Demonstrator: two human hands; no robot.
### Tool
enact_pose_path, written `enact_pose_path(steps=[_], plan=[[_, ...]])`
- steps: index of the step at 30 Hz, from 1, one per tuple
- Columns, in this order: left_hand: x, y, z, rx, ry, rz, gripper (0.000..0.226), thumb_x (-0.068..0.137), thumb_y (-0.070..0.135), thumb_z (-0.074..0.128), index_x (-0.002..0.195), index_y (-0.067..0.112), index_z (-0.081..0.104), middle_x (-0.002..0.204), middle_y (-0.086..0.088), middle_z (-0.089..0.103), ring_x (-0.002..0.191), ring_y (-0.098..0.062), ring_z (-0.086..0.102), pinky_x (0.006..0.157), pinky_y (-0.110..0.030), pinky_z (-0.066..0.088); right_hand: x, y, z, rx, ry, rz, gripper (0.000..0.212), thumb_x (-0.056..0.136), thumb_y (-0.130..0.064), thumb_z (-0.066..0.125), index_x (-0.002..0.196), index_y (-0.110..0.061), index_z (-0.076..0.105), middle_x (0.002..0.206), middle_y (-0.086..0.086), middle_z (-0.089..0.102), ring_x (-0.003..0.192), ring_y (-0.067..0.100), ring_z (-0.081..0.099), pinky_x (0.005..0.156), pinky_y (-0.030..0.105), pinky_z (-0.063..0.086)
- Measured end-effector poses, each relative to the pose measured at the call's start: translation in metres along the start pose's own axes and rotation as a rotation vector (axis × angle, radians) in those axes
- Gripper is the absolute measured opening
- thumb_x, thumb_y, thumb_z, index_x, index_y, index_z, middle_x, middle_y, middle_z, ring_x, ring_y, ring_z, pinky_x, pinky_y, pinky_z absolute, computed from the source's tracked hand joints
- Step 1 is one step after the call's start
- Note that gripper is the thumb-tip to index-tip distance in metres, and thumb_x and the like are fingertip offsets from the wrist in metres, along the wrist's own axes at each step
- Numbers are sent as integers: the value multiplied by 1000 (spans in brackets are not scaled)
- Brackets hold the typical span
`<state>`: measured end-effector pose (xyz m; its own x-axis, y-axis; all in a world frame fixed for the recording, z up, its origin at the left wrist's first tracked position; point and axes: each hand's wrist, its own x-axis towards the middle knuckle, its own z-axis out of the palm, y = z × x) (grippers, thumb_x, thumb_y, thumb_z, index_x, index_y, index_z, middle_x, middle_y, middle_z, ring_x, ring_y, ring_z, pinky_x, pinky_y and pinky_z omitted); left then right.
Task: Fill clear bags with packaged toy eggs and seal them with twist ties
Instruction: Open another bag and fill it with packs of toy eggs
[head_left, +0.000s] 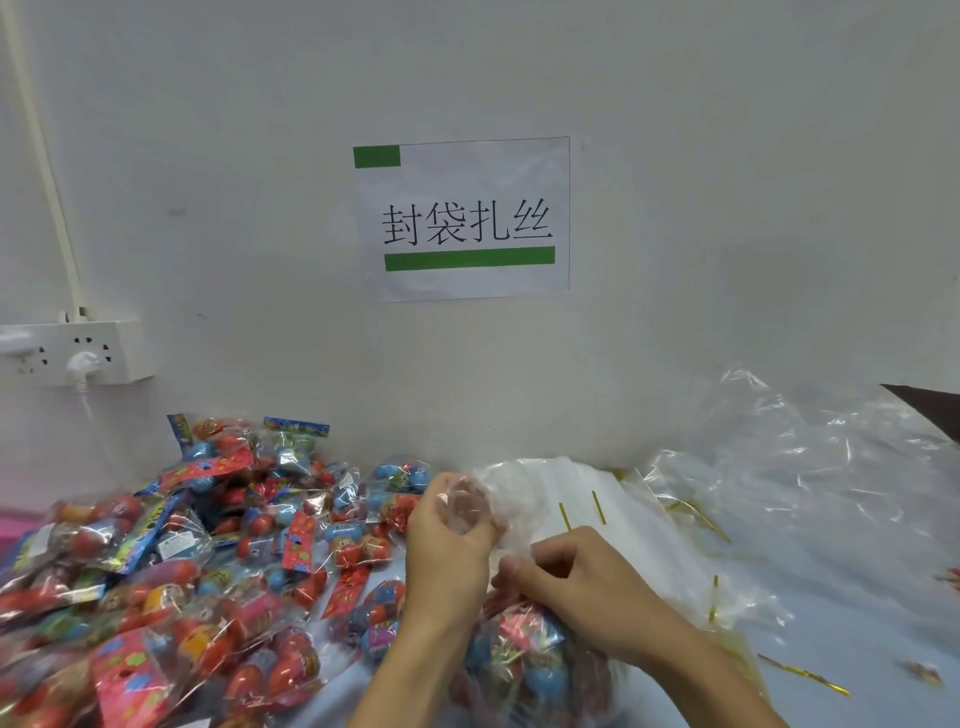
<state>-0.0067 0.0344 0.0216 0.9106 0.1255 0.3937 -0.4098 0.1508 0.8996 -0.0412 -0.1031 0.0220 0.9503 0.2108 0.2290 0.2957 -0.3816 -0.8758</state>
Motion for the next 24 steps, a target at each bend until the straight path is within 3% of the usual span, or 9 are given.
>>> enact_pose_path(steps=[2, 4, 7, 11, 14, 19, 24], plan=[[-2, 2, 2, -33, -22, -81, 38, 81, -3, 75, 107, 18, 57, 93, 5, 68, 71, -4, 69, 54, -14, 52, -1, 0, -3, 94, 39, 35, 38, 97, -34, 65, 79, -1, 77, 68, -3, 75, 66, 5, 62, 66, 18, 42], [-5, 3, 4, -60, -73, -188, 62, 72, 13, 84, 121, 17, 46, 107, -3, 62, 64, -2, 70, 48, -18, 53, -2, 2, -5, 190, 118, 45, 35, 94, -36, 69, 80, -5, 79, 82, 19, 76, 74, 26, 66, 74, 36, 47], [-9, 4, 7, 39, -172, -286, 83, 57, 31, 85, 124, 18, 38, 105, -9, 68, 63, -1, 70, 51, -15, 52, -2, 5, -7, 277, 177, 64, 32, 88, -34, 74, 80, -3, 79, 87, 25, 75, 84, 37, 72, 83, 48, 54], [-8, -1, 4, 210, -351, -258, 48, 76, 39, 79, 113, 10, 69, 92, 1, 78, 86, -6, 73, 76, -19, 54, 1, 12, -12, 401, 219, 84, 26, 73, -30, 83, 87, -8, 82, 89, 17, 78, 88, 32, 76, 74, 38, 59], [-10, -1, 1, 230, -471, -172, 11, 89, 26, 72, 89, 16, 79, 87, 0, 78, 85, -11, 72, 78, -23, 53, 2, 15, -14, 456, 192, 107, 10, 81, -15, 79, 87, -8, 82, 90, 16, 78, 86, 30, 76, 68, 30, 58], [-10, 0, -1, 177, -479, -153, 8, 87, 9, 73, 82, 14, 76, 77, -2, 76, 69, -8, 68, 66, -15, 49, 3, 15, -13, 504, 119, 99, 19, 80, -17, 79, 98, -10, 81, 101, 15, 78, 96, 30, 75, 75, 31, 60], [-9, 2, -4, 192, -448, -179, 12, 83, 8, 77, 95, 13, 75, 82, -5, 78, 77, -10, 74, 69, -15, 52, 2, 15, -15, 503, 35, 68, 33, 90, -36, 69, 109, -12, 78, 111, 17, 75, 107, 33, 72, 97, 44, 56]])
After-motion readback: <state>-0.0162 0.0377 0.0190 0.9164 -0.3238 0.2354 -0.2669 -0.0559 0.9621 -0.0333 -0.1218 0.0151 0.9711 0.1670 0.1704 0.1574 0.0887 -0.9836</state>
